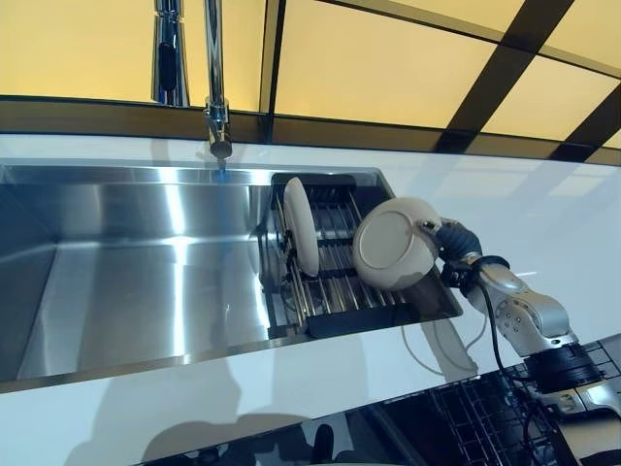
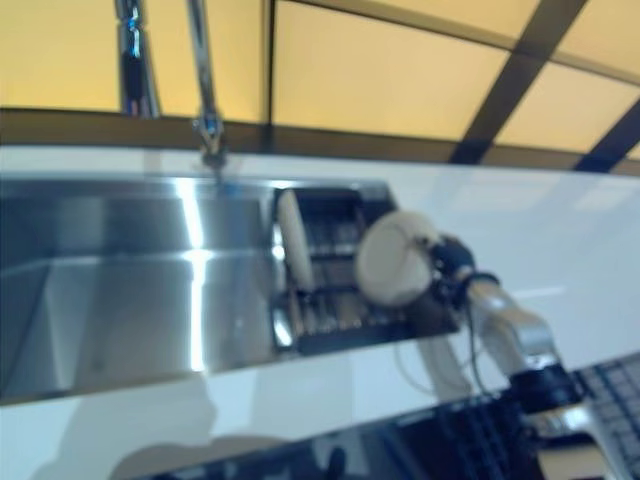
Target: Take plates into dishwasher
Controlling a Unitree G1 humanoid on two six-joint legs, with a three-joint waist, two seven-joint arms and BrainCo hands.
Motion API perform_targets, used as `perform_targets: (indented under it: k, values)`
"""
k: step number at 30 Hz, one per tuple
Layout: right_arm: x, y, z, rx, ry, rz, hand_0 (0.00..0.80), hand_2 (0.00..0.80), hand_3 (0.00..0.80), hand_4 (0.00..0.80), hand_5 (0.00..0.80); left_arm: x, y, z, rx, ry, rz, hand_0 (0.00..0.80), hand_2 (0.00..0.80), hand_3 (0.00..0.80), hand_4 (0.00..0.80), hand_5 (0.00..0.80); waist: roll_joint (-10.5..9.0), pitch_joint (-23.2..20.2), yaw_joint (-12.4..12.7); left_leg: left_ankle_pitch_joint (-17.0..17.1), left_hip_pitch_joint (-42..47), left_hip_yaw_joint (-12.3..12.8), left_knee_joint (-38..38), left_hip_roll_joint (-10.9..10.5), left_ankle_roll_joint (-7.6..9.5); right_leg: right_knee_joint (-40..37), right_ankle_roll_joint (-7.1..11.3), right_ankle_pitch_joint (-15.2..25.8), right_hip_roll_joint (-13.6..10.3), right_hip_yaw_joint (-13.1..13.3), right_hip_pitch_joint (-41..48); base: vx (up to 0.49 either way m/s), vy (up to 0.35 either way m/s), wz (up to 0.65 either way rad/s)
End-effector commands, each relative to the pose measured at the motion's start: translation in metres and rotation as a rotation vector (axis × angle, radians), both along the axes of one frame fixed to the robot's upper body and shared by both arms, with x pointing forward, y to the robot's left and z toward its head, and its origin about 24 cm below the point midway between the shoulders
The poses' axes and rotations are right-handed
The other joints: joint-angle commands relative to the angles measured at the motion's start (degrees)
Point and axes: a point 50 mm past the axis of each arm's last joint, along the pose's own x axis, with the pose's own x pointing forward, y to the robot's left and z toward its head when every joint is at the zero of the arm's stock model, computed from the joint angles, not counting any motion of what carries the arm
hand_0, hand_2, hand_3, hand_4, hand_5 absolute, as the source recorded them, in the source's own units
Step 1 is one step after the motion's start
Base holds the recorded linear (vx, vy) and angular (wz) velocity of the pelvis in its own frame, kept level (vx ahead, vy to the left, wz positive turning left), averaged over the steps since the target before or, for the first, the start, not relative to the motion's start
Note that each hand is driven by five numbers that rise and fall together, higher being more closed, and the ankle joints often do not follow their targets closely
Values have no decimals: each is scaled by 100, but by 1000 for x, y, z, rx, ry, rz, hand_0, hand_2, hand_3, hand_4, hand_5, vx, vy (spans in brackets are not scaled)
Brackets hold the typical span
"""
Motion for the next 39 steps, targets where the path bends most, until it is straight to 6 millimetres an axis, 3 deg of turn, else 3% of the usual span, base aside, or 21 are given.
perform_targets:
  k: [1, 12, 18, 24, 30, 35, 39]
  values:
    - [4, -11, 96, -17, -388, -37, 800, 800, 800, 800, 800, 50, -15, 8, -12, -118, -143, 0, 0, 0, 0, 0, 485, 89, -80, -493, -57, 136, 66, -663, 872, 778, 84, -621, 444, 4, -40, 0, 0, 0]
    - [-9, -15, 134, -8, -624, -59, 800, 800, 800, 800, 800, 48, -19, 7, -16, -120, -166, 0, 0, 0, 0, 0, 493, 96, -67, -536, -87, 122, 121, -692, 910, 877, 118, -614, 408, 0, -86, 0, 0, 0]
    - [-19, -27, 150, 1, -709, -134, 800, 800, 800, 800, 800, 46, -20, 6, -25, -117, -175, 0, 0, 0, 0, 0, 506, 98, -100, -572, -84, 141, 157, -714, 947, 937, 157, -572, 383, 34, -127, -6, 50, -1]
    - [-26, -50, 156, 3, -764, -267, 800, 800, 800, 800, 800, 44, -18, 7, -24, -111, -181, 0, 0, 0, 0, 0, 482, 109, -183, -593, -89, 223, 181, -726, 985, 1039, 217, -481, 383, 91, -224, -18, 68, -10]
    - [-40, -90, 151, -28, -740, -413, 800, 800, 800, 800, 800, 38, -12, 7, -12, -75, -189, 0, 0, 0, 0, 0, 407, 132, -384, -595, 9, 430, 131, -669, 964, 1050, 360, -202, 360, 86, -413, 2, 59, -44]
    - [-53, -118, 144, -26, -726, -509, 800, 800, 800, 800, 800, 44, -1, 13, 19, -86, -160, 0, 0, 0, 0, 0, 361, 213, -573, -592, 81, 701, 56, -536, 928, 1047, 449, 136, 189, 33, -713, -57, -32, -45]
    - [-67, -141, 136, -23, -707, -586, 800, 800, 800, 800, 800, 53, 3, 18, 28, -102, -146, 0, 0, 0, 0, 0, 417, 216, -638, -561, -3, 916, 74, -410, 917, 1095, 425, 45, 37, -18, -582, -81, -87, -81]
